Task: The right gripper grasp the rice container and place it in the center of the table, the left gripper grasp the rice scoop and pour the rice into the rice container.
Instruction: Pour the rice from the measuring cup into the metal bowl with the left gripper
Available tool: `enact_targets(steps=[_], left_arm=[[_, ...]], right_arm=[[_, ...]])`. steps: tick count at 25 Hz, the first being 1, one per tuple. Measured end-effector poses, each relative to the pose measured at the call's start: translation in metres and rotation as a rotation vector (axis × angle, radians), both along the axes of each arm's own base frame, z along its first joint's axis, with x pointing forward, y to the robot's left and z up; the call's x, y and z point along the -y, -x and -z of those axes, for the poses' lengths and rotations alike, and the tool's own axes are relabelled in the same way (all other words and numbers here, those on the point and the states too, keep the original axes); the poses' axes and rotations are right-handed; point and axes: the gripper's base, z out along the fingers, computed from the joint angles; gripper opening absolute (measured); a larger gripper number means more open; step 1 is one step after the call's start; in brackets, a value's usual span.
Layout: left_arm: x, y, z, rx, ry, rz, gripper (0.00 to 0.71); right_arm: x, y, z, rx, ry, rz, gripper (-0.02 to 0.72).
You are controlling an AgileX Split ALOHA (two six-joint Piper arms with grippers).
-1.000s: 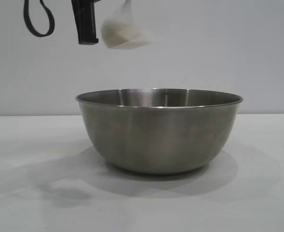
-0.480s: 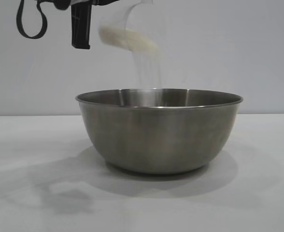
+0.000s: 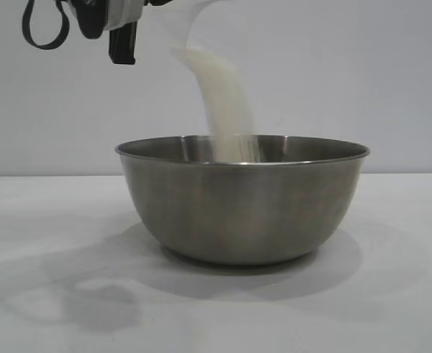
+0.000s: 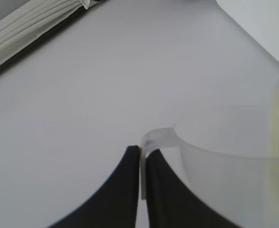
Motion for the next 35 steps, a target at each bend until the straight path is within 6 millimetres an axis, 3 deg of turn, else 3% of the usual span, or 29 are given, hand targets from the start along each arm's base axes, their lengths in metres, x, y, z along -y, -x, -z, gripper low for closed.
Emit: enact_targets(steps=[12,25,29,35], left_arm=[[0.005,0.01,0.005,0.257,-0.189,0.111,0.0],[0.008,0.015,0.007,0.364,-0.258,0.174,0.0],[0.008,0.014,0.006,0.318,-0.235,0.169,0.0],[0.005,0.005,0.001,0.021,-0.036,0.069,0.0]], right_arm=[[0.0,0.0,0.0,0.0,0.0,0.0,0.48],[0.0,0.0,0.0,0.0,0.0,0.0,0.48],[0.0,0.0,0.0,0.0,0.0,0.0,0.48],[0.0,0.0,0.0,0.0,0.0,0.0,0.48]])
